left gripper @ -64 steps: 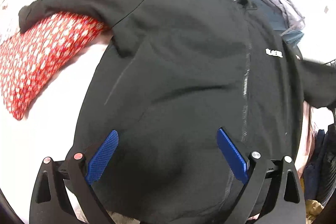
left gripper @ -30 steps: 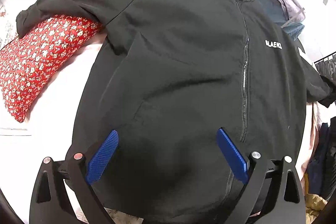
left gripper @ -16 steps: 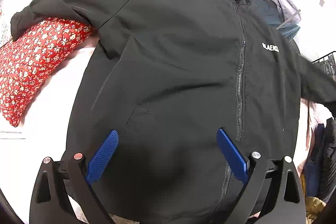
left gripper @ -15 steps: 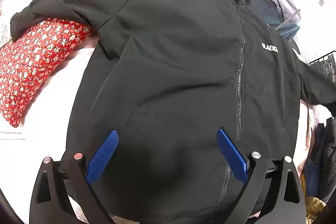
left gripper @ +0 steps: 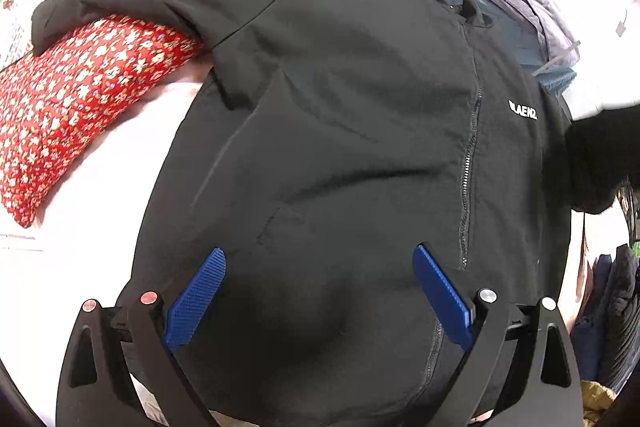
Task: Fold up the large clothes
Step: 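Fold the held sleeve across the jacket front with the right gripper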
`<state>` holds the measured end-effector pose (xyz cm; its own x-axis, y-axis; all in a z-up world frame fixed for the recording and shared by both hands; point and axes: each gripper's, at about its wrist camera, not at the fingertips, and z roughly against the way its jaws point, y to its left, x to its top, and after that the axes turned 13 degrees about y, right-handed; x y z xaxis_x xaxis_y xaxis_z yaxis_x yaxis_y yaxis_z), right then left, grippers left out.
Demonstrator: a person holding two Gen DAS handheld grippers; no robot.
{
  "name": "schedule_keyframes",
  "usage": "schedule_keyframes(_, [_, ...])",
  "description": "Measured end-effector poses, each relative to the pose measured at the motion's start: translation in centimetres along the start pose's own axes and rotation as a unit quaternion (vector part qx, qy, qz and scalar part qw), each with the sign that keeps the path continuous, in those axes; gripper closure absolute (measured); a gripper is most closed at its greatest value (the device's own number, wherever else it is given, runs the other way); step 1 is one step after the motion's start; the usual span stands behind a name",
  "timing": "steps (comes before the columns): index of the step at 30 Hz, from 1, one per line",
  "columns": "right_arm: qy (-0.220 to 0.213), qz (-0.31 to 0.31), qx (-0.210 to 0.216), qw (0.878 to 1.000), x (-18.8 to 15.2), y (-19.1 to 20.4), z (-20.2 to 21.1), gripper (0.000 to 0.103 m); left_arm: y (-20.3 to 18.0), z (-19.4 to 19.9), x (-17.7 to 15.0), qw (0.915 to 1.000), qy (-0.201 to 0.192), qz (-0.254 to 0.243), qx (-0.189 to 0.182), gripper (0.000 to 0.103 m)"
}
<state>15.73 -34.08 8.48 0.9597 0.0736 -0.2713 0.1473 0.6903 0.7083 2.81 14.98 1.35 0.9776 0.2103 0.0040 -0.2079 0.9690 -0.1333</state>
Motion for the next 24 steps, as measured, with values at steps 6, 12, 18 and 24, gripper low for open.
schedule_keyframes(6, [0.011, 0.046, -0.026, 0.999, 4.9, 7.0, -9.4, 0.1, 2.3, -0.1, -0.7, 0.9997, 0.0, 0.024, 0.002, 0.01])
schedule_keyframes(12, [0.025, 0.011, -0.061, 0.998, 7.1, 5.6, -17.6, 0.097, 4.9, -0.8, -1.4, 0.9985, 0.012, 0.053, 0.004, 0.01])
schedule_keyframes(18, [-0.003, -0.027, -0.024, 0.999, 4.6, 1.9, -19.4, 0.016, 5.1, -1.5, -1.2, 0.9984, 0.021, 0.052, 0.004, 0.009])
schedule_keyframes(24, [-0.026, -0.002, -0.071, 0.997, 1.4, -0.4, -17.7, 0.016, 2.4, -2.2, 0.4, 0.9994, 0.03, 0.018, 0.003, 0.008])
